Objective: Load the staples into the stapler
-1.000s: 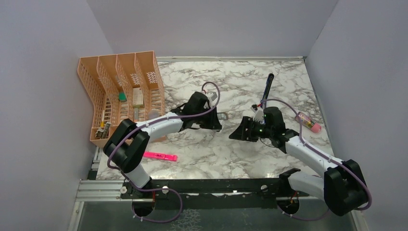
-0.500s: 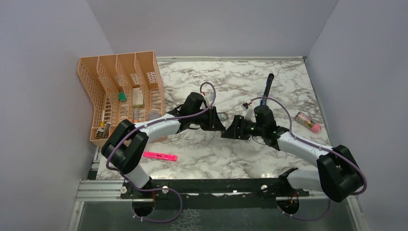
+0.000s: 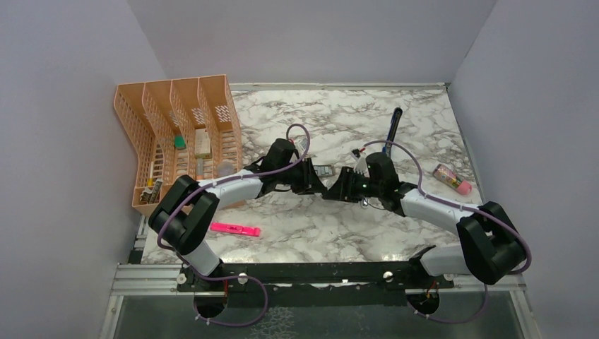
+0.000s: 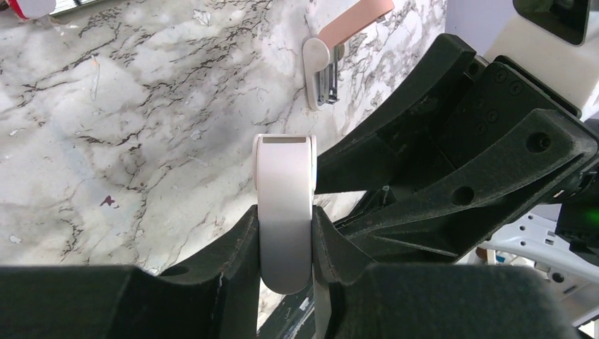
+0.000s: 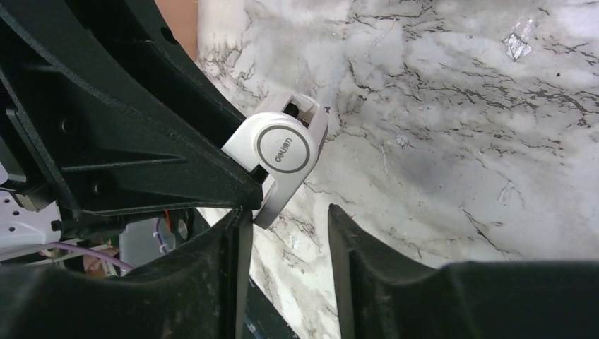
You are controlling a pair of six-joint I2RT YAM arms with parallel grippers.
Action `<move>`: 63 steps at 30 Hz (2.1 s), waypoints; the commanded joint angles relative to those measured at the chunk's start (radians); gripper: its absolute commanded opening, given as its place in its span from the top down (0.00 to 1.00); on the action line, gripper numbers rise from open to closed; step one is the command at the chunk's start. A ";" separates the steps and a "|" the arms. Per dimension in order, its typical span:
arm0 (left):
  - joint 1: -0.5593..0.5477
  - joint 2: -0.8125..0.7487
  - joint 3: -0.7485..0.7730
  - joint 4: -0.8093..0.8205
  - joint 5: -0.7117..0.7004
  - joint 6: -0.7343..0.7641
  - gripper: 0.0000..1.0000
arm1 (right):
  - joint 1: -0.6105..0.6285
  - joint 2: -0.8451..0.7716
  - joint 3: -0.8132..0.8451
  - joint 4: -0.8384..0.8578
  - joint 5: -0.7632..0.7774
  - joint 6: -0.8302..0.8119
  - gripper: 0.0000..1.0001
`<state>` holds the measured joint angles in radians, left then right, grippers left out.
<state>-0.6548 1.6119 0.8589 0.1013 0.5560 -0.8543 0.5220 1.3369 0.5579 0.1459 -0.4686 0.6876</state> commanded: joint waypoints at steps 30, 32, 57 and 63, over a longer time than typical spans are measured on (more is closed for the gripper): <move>0.026 -0.040 0.055 -0.188 -0.003 0.111 1.00 | 0.015 -0.041 -0.035 -0.033 -0.066 -0.223 0.43; 0.026 -0.039 0.054 -0.186 0.002 0.108 1.00 | 0.028 -0.059 -0.043 0.000 -0.103 -0.219 0.34; 0.036 -0.062 0.001 -0.175 0.143 0.081 1.00 | 0.092 0.032 -0.015 0.066 0.155 -0.123 0.53; 0.037 -0.064 0.022 -0.261 0.165 0.129 1.00 | 0.092 0.075 0.015 0.015 0.192 -0.146 0.66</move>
<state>-0.6125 1.5887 0.8742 -0.0883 0.6212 -0.7578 0.6163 1.3766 0.5388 0.1692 -0.3668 0.5655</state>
